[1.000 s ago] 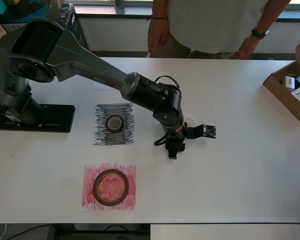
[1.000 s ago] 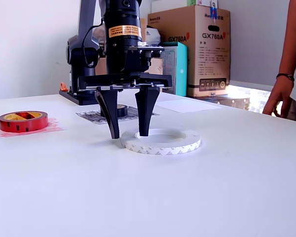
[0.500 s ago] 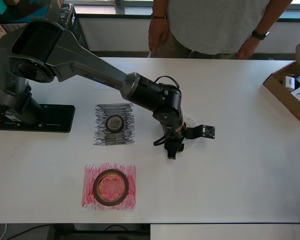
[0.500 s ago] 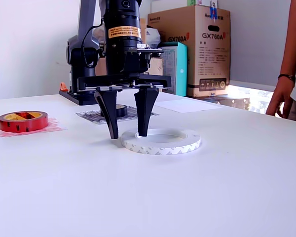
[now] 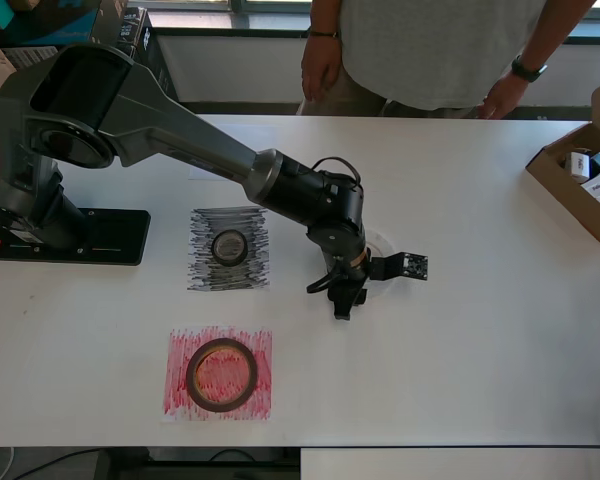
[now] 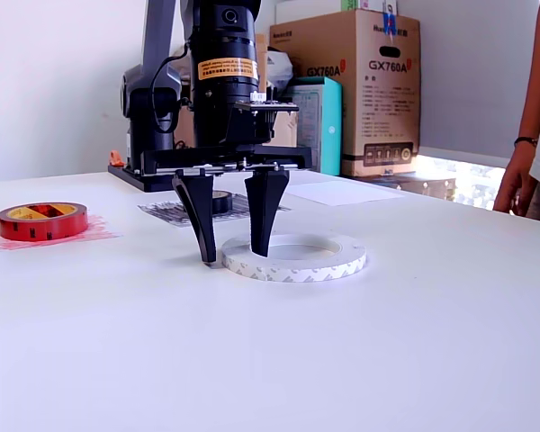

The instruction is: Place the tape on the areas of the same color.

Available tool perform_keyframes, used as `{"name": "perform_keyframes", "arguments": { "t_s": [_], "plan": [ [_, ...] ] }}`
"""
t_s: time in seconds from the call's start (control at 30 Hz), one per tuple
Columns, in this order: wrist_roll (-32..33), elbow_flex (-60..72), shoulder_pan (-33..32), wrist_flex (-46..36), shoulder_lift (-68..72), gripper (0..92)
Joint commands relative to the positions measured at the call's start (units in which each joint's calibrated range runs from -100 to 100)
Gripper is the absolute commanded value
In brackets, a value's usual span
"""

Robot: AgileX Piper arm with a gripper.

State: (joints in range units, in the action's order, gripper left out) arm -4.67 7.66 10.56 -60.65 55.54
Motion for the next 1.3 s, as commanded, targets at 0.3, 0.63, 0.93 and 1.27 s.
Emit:
{"name": "perform_keyframes", "arguments": {
  "t_s": [0.3,0.63,0.93,1.27],
  "plan": [
    [1.89,0.02,0.17,0.45,-0.25,0.0],
    [-2.85,-3.44,0.09,-5.41,-14.84,0.0],
    [-13.01,-20.52,-0.23,-5.83,-34.30,0.0],
    [-23.65,-40.69,-5.36,-5.15,-50.95,0.0]
  ]
}}
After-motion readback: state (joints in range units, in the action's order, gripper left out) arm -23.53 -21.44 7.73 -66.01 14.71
